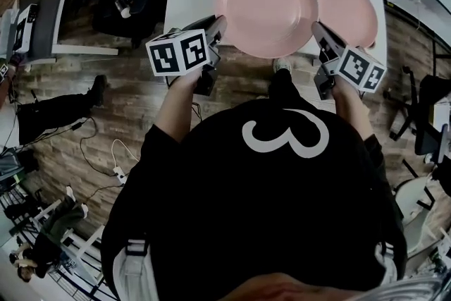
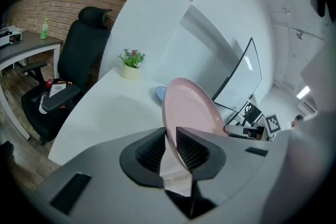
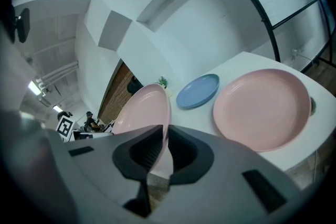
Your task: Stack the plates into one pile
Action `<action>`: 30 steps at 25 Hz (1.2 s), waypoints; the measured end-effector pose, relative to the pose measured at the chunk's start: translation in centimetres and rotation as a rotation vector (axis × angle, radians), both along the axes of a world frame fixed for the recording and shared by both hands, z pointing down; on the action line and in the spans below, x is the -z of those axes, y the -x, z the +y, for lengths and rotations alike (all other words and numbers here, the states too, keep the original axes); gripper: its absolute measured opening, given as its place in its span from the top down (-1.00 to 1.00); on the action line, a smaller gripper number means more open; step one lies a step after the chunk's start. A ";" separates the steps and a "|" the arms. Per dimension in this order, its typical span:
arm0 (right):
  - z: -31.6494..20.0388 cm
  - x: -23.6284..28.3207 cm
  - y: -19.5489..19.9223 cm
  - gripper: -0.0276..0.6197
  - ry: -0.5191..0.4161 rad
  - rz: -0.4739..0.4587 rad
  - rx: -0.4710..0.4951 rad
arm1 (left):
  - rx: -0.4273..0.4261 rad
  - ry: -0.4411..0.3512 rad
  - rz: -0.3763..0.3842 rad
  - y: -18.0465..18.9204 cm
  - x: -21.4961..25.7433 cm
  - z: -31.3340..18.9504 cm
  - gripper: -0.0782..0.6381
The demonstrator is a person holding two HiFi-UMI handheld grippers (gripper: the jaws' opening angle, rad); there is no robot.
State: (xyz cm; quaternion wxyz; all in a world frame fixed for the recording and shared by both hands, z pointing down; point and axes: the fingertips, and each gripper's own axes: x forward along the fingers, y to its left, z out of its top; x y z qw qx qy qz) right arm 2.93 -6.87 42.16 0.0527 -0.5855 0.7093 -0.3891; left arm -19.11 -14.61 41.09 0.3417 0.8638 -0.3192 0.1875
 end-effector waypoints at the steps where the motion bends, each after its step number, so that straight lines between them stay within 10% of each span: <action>1: 0.5 0.1 -0.6 0.76 -0.002 0.000 -0.017 | -0.017 0.001 0.001 -0.7 0.1 0.3 0.57; 30: 7.3 -0.4 -22.2 0.77 0.009 -0.013 -0.307 | -0.354 0.064 -0.062 -24.5 -1.5 2.3 0.57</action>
